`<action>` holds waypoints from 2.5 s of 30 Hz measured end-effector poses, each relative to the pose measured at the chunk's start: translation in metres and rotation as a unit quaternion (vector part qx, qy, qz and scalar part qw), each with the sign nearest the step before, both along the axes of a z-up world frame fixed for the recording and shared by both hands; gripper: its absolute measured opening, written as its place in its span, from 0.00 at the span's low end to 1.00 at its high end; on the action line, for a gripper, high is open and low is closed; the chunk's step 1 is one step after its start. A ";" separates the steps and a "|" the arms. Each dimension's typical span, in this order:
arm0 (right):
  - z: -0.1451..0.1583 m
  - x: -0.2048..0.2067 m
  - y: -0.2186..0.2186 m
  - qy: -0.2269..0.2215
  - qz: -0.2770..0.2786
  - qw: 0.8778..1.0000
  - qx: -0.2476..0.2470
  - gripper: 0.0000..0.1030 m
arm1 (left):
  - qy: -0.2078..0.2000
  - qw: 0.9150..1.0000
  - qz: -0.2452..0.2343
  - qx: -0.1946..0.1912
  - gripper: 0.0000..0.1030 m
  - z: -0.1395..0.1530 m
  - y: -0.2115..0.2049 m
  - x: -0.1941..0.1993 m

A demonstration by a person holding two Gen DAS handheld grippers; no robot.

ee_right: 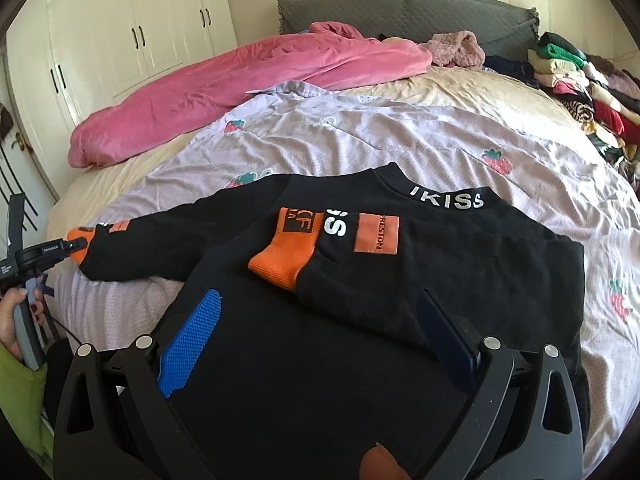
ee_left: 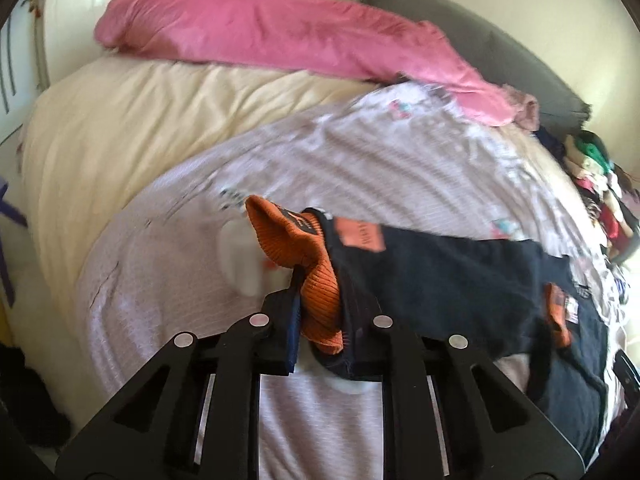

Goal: Fold small clothes
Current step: 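Fold the sleeve across the shirt back and release the cuff, then grasp the folded orange cuff with the right gripper and lift it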

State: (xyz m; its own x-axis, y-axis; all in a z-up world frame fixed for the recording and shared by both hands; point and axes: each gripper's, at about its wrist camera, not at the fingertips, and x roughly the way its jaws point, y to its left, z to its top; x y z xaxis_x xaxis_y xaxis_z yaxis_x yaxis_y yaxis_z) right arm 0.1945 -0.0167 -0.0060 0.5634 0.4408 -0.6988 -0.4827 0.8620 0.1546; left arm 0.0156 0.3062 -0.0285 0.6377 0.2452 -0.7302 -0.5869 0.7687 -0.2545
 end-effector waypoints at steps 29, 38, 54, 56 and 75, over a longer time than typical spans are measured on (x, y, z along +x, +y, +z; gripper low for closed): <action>0.025 -0.024 -0.088 -0.019 -0.090 0.994 0.060 0.95 | -0.069 0.969 -0.235 0.003 0.08 0.057 -0.180 0.088; 0.020 -0.024 -0.099 -0.013 -0.102 0.992 0.070 0.95 | -0.055 0.955 -0.292 -0.003 0.08 0.048 -0.226 0.107; 0.006 -0.017 -0.099 0.021 -0.083 0.992 0.089 0.95 | -0.040 0.946 -0.319 -0.044 0.32 0.036 -0.249 0.120; -0.003 -0.012 -0.084 0.035 -0.058 0.994 0.085 0.95 | -0.033 0.952 -0.303 -0.028 0.36 0.036 -0.240 0.119; -0.064 0.015 0.009 0.117 0.033 0.992 0.046 0.76 | 0.010 0.976 -0.219 0.013 0.86 0.023 -0.167 0.098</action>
